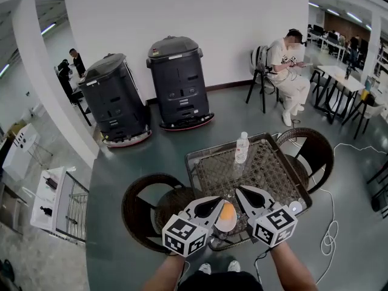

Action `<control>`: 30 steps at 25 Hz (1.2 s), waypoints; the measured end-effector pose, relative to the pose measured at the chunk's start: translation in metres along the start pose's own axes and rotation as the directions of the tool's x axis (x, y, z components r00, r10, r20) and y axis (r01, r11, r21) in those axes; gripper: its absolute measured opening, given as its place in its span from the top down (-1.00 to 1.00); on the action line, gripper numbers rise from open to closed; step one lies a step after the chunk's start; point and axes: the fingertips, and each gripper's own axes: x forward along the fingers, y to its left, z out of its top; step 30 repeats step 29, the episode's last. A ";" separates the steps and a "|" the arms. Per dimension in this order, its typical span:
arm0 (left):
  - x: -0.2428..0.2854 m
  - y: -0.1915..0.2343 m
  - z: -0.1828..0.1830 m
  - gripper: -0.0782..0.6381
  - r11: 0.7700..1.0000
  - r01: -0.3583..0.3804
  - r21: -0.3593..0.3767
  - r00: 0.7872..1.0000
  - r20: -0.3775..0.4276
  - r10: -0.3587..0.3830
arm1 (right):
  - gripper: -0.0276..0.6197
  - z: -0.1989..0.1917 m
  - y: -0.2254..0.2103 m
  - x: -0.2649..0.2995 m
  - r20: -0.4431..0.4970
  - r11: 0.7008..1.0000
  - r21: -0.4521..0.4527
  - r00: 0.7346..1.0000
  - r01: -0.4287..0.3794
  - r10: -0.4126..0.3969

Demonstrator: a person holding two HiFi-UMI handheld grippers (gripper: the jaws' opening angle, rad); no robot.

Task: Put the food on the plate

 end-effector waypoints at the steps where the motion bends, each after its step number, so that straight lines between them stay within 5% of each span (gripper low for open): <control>1: -0.001 0.000 0.001 0.76 1.000 0.000 0.001 1.000 0.003 0.000 | 0.90 0.001 0.001 0.000 0.004 1.000 0.000 1.000 -0.001 0.001; 30: -0.004 -0.006 0.010 0.76 1.000 0.025 0.011 1.000 0.015 -0.025 | 0.90 0.009 0.005 -0.007 0.025 1.000 0.006 1.000 0.003 -0.003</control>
